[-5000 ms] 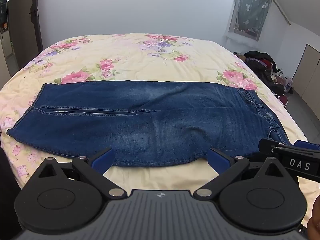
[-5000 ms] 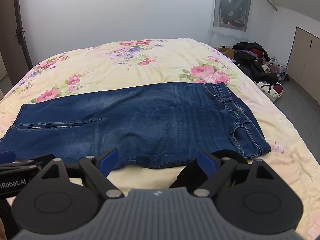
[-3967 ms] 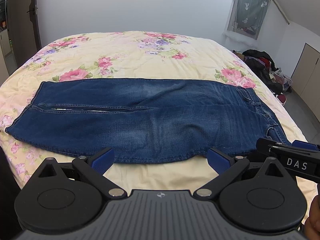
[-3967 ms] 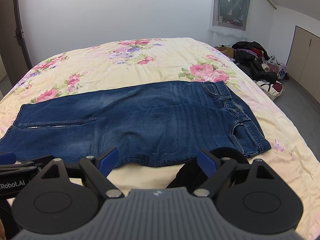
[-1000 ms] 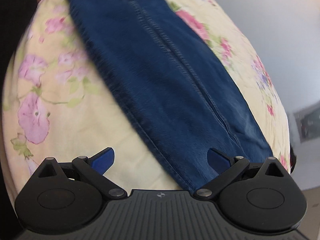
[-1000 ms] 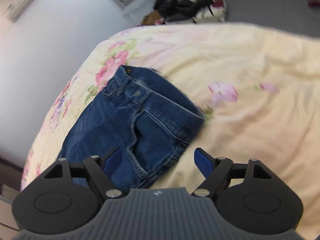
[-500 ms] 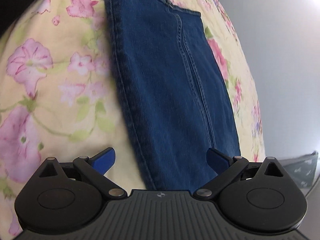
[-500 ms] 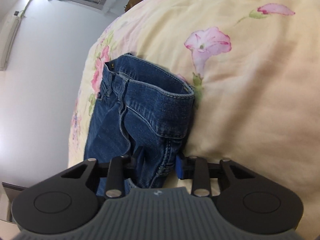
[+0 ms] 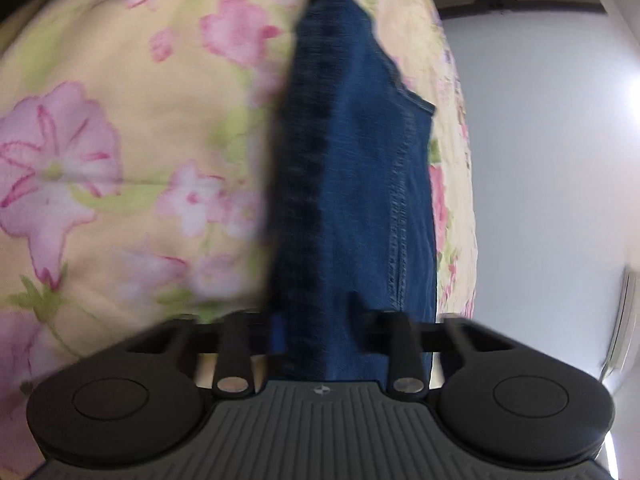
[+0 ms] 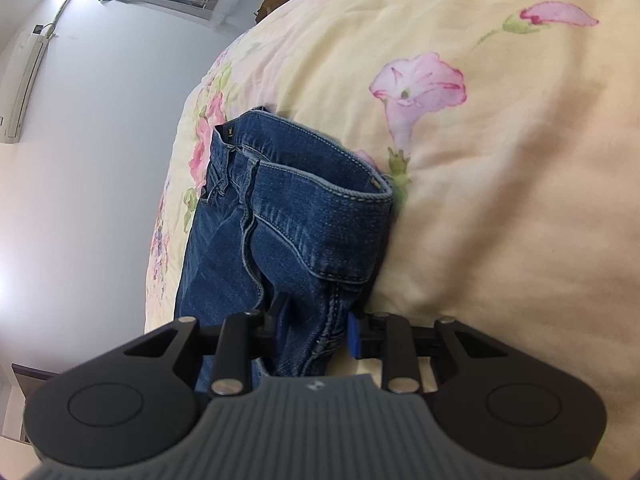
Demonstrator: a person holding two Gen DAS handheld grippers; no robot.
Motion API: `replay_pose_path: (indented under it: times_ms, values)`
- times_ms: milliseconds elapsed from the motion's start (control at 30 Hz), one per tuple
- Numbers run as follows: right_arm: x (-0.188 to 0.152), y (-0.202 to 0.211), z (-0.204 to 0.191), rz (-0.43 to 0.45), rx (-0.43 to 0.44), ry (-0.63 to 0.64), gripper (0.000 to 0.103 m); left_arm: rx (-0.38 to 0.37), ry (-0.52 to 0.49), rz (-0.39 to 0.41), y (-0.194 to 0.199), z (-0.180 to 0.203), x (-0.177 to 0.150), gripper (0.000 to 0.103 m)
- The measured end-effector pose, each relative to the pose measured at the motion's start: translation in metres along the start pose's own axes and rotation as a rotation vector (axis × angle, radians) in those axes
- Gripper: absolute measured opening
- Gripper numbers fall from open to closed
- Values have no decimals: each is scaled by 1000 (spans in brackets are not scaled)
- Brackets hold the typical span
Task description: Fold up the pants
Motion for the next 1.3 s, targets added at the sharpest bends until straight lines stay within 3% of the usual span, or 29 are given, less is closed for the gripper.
replay_pose_path:
  times_ms: [67, 233, 400, 700, 833, 1000, 1167, 1200, 1300]
  values:
    - [1, 4, 0, -1, 5, -5, 18, -14, 16, -7, -1, -1, 2, 10]
    - [11, 15, -22, 15, 75, -6, 7, -44, -87, 28, 13, 35, 0, 7]
    - [27, 25, -66, 49, 165, 36, 6, -64, -162, 23, 30, 70, -2, 7]
    - [44, 22, -94, 51, 237, -31, 6, -63, -210, 39, 30, 102, 4, 6]
    - [63, 10, -126, 46, 272, -19, 5, -66, -251, 28, 18, 146, 5, 6]
    - [95, -42, -178, 18, 222, 3, 5, 70, -344, 6, -25, 219, 6, 6]
    - [133, -151, -225, 5, 95, 33, 6, 279, -451, -21, -103, 276, 6, 8]
    - [140, -174, -229, 24, 61, 36, 6, 321, -484, -38, -124, 281, 7, 16]
    - [151, -235, -224, 73, -48, 52, 28, 432, -595, -62, -167, 289, 10, 26]
Point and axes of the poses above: each gripper's, at about its wrist camera, not at the fingertips, and y roughly against the way its jaws point, z to its right, x to its top, the point moved 7 cm from there along -y, roughly the way its jaws point, and after that the axes turned 9 degrees about x, right-handed, at the moved point
